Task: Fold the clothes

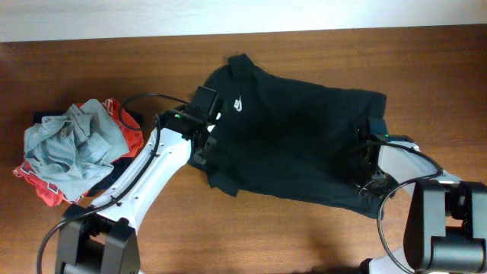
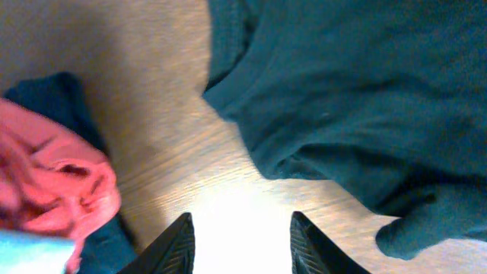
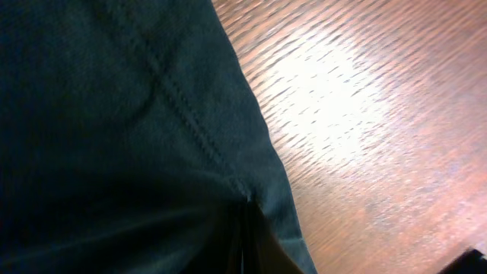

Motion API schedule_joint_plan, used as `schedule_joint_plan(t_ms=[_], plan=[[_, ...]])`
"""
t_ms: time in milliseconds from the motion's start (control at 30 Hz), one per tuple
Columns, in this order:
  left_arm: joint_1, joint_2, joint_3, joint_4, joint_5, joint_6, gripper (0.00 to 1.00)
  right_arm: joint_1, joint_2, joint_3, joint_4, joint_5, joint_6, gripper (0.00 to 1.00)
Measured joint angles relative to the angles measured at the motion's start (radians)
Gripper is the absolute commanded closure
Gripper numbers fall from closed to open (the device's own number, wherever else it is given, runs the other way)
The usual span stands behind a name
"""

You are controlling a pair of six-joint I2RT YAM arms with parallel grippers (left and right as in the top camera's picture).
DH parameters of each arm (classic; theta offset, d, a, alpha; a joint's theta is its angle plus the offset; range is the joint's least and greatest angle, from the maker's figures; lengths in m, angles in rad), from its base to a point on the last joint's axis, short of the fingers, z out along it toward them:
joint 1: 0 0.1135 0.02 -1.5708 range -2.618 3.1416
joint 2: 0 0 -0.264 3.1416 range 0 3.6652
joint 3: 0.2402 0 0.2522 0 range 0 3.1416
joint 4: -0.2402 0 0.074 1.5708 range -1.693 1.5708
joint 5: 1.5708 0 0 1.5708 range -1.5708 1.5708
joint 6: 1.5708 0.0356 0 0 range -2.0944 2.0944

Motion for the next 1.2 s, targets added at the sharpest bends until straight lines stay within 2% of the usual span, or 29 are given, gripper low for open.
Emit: schedule_joint_plan(t_ms=[200, 467, 567, 633, 1033, 1200], plan=[[0.000, 0.000, 0.000, -0.002, 0.123, -0.021, 0.56, 0.000, 0.002, 0.000, 0.000, 0.010, 0.003, 0.96], [0.000, 0.060, -0.060, 0.049, 0.231, -0.175, 0.56, 0.000, 0.002, 0.000, 0.000, 0.010, 0.003, 0.96], [0.000, 0.114, -0.089, 0.073, 0.244, -0.206, 0.58, 0.000, 0.002, 0.000, 0.000, 0.010, 0.003, 0.96], [0.000, 0.146, -0.093, 0.090, 0.249, -0.217, 0.66, 0.000, 0.002, 0.000, 0.000, 0.010, 0.003, 0.96], [0.022, 0.234, -0.089, 0.166, 0.247, -0.235, 0.68, 0.000, 0.002, -0.001, -0.001, 0.010, 0.002, 0.96], [0.085, 0.240, -0.079, 0.170, 0.204, -0.236, 0.70, 0.000, 0.002, -0.001, -0.001, 0.010, 0.002, 0.96]])
